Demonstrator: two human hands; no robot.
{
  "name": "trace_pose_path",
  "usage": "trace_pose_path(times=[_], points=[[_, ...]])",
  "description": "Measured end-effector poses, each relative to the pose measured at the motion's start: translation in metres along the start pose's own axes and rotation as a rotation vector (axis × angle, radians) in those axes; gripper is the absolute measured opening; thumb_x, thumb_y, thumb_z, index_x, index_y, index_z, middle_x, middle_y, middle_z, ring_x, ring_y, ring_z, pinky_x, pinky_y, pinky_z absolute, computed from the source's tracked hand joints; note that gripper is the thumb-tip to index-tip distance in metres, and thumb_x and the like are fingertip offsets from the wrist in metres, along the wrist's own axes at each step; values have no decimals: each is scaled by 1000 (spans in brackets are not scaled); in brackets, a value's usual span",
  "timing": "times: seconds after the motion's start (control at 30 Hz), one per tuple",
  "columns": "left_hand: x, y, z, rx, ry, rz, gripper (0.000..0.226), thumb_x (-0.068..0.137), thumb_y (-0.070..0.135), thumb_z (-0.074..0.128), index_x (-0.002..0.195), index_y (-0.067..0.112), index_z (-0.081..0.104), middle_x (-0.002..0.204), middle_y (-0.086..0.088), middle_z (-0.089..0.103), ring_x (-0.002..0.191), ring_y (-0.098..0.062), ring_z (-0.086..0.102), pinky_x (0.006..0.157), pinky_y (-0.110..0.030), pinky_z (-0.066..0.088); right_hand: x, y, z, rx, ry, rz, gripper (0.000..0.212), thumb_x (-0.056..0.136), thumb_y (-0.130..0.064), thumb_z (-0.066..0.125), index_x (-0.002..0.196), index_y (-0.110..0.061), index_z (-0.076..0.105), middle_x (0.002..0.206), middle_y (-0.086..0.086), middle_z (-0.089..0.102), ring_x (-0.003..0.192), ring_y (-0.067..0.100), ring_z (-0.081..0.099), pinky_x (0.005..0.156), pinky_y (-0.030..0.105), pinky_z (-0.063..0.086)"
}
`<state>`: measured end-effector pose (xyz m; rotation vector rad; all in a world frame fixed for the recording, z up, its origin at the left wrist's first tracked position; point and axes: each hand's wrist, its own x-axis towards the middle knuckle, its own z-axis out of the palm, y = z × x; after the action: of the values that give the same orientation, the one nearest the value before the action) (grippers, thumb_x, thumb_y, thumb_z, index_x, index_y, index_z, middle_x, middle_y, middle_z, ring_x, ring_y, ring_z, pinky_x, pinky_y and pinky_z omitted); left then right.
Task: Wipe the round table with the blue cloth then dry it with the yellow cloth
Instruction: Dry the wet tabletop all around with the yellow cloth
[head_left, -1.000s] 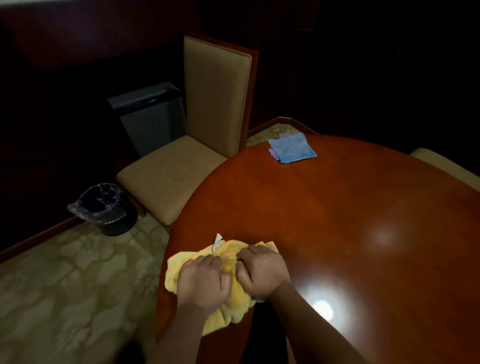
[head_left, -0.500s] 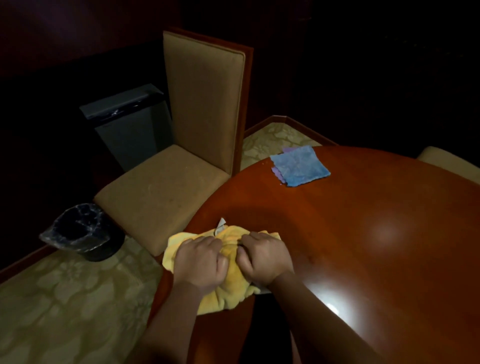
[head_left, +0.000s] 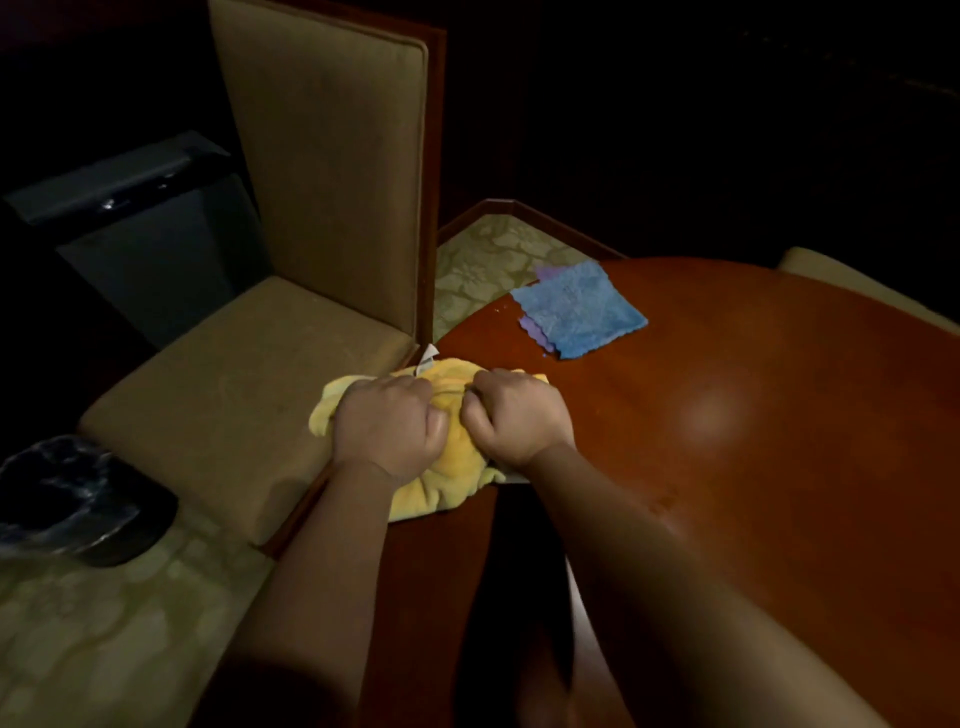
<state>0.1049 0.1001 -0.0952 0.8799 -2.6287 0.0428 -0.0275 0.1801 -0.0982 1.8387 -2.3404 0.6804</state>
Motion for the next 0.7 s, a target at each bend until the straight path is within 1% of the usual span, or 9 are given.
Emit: trace_pose_path(times=[0.1,0.2,0.3,0.37,0.43,0.5,0.57,0.63,0.7], points=[[-15,11,-7,36,-10,-36,35,72,29,32,54,10,55,50,-7,53,43,-25,49,50,-26,27,-14,-5,-6,3,-52,31,37,83,-43,30,79,-17,56,77,3,60,71,23,55,51,29,17],[-42,25,-17,20,-7,-37,32,72,29,33,52,11,51,48,-5,49,40,-23,45,49,-25,25,-41,-13,-16,22,-100,64,38,84,-43,31,83,-17,59,78,1,59,70,20,53,53,28,22],[-74,46,-29,24,-46,-47,31,71,28,33,52,13,51,48,-3,48,41,-21,46,45,-27,32,-79,-21,-29,55,-137,59,47,81,-47,24,81,-17,60,72,0,56,63,17,46,49,27,21],[-99,64,-38,25,-108,-77,31,72,29,32,54,14,52,50,-2,50,43,-20,48,46,-28,38,-107,-25,-38,74,-149,46,48,78,-47,22,76,-16,58,67,-2,51,59,14,41,46,23,17],[-124,85,-51,22,-212,-108,37,74,33,26,61,16,56,58,-2,55,52,-20,53,52,-31,41,-138,-26,-49,91,-151,30,43,79,-45,26,72,-16,57,64,-2,50,57,14,38,45,20,14],[-147,112,-65,52,-311,-126,50,76,37,13,78,18,60,75,1,61,70,-18,58,65,-32,41,-170,-25,-62,101,-152,23,39,80,-43,30,70,-16,56,63,0,53,55,14,40,45,22,13],[-169,139,-75,53,-389,-122,55,79,38,9,93,21,59,91,3,61,86,-15,58,76,-32,40,-206,-22,-77,110,-160,34,36,81,-43,34,70,-17,56,64,0,54,56,16,46,48,24,16],[-186,168,-85,65,-449,-107,54,80,38,9,97,22,58,96,4,61,90,-14,56,79,-31,39,-242,-17,-91,120,-159,53,31,80,-41,38,69,-17,55,63,-1,54,57,17,50,51,23,21],[-202,198,-94,69,-499,-86,49,82,37,13,99,23,56,99,4,60,93,-14,55,81,-31,38,-273,-9,-104,134,-158,68,27,79,-40,42,68,-18,54,62,-2,54,56,18,51,51,22,23]])
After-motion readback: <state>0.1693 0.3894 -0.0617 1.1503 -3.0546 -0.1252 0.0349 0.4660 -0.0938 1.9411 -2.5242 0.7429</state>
